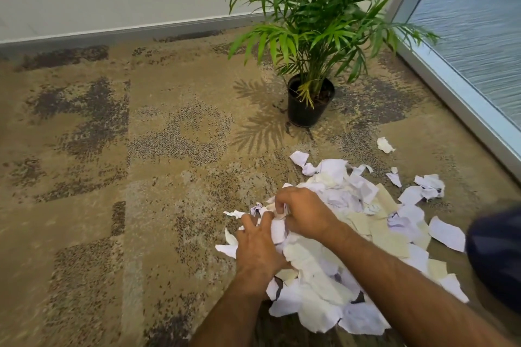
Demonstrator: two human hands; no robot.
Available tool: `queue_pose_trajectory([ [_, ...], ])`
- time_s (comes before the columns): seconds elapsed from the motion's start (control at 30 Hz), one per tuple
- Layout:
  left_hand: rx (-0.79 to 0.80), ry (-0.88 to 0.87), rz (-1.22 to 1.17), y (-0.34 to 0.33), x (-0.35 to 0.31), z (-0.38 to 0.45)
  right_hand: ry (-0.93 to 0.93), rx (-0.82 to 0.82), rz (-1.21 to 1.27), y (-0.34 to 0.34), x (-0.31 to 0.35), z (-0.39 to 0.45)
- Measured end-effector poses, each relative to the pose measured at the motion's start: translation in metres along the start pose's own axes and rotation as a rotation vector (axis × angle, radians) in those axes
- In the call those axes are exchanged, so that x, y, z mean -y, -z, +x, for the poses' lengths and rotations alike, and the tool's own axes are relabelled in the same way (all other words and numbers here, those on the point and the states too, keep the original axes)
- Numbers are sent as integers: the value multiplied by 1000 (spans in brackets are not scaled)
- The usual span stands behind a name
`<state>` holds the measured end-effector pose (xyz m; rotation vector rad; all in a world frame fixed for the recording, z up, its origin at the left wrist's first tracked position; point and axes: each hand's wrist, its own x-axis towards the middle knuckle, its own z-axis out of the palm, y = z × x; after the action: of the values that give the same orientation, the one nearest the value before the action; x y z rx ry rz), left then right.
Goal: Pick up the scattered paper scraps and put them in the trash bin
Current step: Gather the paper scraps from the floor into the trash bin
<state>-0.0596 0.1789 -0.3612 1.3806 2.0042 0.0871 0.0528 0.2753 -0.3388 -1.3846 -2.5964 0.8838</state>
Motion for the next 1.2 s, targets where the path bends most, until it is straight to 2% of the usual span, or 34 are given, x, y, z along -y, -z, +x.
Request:
queue_pose_trajectory([
  [0.13,-83,-18,-82,0,7,6,-109,-147,230,7,-4,-8],
  [0.37,-67,9,-317,16,12,7,-233,-312,501,36,-11,-32],
  [0.5,-56,24,-544,43,-5,-6,-263,-439,632,72,-8,-56],
  [0.63,-97,-95,-729,96,-51,-23,-212,-629,731,134,8,-90],
  [0.8,-103,-392,-873,157,-145,-52,-132,-902,775,223,20,-153],
  [0.93,1,-671,-953,175,-244,-90,-159,-1171,665,292,12,-222],
  [1.03,114,-790,-945,164,-322,-114,-325,-1291,499,329,-13,-276],
  [1.1,136,-857,-889,144,-364,-127,-504,-1288,335,344,-37,-306],
  [1.2,155,-894,-717,105,-407,-141,-816,-1136,178,350,-72,-335],
])
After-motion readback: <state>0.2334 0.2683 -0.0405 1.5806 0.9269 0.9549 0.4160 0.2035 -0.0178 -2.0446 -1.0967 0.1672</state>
